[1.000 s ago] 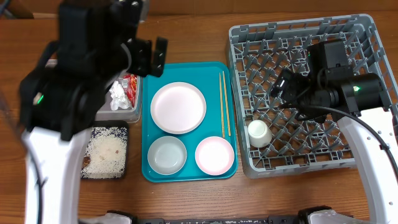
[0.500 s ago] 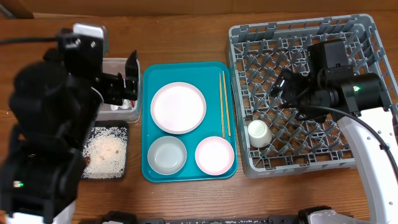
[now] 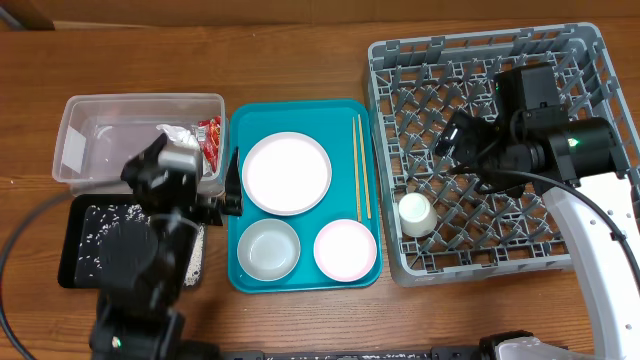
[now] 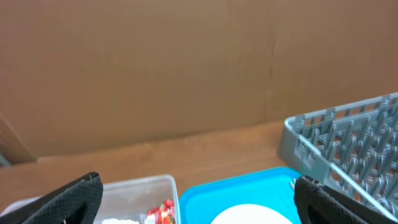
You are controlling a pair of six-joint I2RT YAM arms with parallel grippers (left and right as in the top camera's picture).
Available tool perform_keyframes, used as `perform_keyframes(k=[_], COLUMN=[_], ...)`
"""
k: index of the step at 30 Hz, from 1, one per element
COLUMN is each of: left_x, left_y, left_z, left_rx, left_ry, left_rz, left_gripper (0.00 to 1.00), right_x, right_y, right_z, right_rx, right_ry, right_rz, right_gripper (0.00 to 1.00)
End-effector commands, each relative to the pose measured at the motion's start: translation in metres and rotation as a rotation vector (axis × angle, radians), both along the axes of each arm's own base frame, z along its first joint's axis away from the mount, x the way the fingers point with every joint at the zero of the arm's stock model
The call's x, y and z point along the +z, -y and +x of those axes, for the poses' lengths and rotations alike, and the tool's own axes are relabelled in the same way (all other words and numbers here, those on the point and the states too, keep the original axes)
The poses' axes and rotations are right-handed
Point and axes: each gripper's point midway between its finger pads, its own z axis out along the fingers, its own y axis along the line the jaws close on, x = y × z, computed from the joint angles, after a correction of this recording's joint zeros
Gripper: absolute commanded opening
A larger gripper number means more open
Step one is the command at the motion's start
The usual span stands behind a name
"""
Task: Sort waste into correct bins and load items into the dishwasher
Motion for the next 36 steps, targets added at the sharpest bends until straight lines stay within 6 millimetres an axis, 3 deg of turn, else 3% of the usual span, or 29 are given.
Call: perform_keyframes(k=[1, 12, 19, 26, 28, 30, 36], left_x=[-0.027, -0.091, -0.131, -0.143, -0.153, -0.176, -0.176], left_y=[-0.003, -0.006, -0.004, -0.001, -0.001, -0.001, -0.001], left_z=[-0.016, -0.042, -0.04, -0.039, -0.039, -0.04, -0.039], left_rx=[-0.004, -0.014, -0.025, -0.035, -0.035, -0.034, -0.033], left_ry=[0.056, 0.175, 0.188, 0.141, 0.099, 0.006, 0.005], left_rz=[-0.014, -0.039, -0.046, -0.042, -0.034, -0.018, -0.017], left_gripper=[1.0, 1.0, 1.0, 1.0, 1.0, 1.0, 1.0], right_x=[0.009, 0.009, 0.009, 0.009, 0.009, 0.009, 0.009], right_y=[0.002, 0.002, 0.002, 0.002, 0.002, 0.002, 0.002], right_z=[0.004, 0.004, 0.004, 0.004, 0.004, 0.004, 0.004], right_rx=[-0.004, -0.004, -0.004, -0.004, -0.004, -0.004, -0.004], right_ry=[0.032, 0.032, 0.032, 0.032, 0.032, 0.032, 0.032], right_rz=[-0.003, -0.003, -0.003, -0.003, -0.003, -0.003, -0.003], right_gripper=[1.0, 1.0, 1.0, 1.0, 1.0, 1.0, 1.0])
